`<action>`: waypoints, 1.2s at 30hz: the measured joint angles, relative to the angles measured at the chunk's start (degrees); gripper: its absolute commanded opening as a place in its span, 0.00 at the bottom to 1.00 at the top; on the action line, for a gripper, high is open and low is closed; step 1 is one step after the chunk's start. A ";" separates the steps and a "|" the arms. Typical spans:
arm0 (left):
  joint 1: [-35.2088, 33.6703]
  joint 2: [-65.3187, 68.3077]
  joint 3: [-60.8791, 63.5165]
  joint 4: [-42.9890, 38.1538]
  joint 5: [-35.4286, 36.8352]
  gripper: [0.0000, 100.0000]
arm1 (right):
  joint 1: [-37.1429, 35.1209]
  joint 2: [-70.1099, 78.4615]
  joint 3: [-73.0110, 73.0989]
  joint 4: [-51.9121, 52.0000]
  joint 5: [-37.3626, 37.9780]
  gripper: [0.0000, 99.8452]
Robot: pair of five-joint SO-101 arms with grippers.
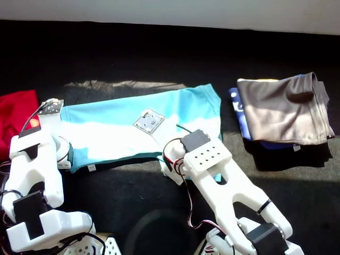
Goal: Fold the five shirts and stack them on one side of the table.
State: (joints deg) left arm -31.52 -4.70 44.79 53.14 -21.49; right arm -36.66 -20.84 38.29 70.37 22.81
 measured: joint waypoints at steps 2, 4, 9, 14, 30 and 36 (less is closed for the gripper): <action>0.00 0.00 0.00 0.00 0.00 0.01 | 0.62 0.00 0.79 0.00 0.00 0.07; 0.00 0.00 0.00 0.00 0.00 0.01 | 2.37 0.00 0.97 0.00 0.00 0.12; 0.00 0.00 0.00 0.00 0.00 0.01 | 9.32 0.00 0.97 0.00 0.18 0.15; 0.00 0.00 0.00 0.00 0.00 0.01 | 13.54 0.00 -7.03 2.90 0.70 0.15; 0.79 -0.26 -5.19 7.38 0.62 0.01 | 24.70 38.68 -36.40 -21.10 -4.66 0.01; 2.11 -0.70 -18.46 18.99 3.34 0.01 | 28.13 56.35 -57.93 -21.10 -4.75 0.01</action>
State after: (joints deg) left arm -29.41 -5.41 26.33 72.13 -18.15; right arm -8.53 35.52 -19.65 49.27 18.07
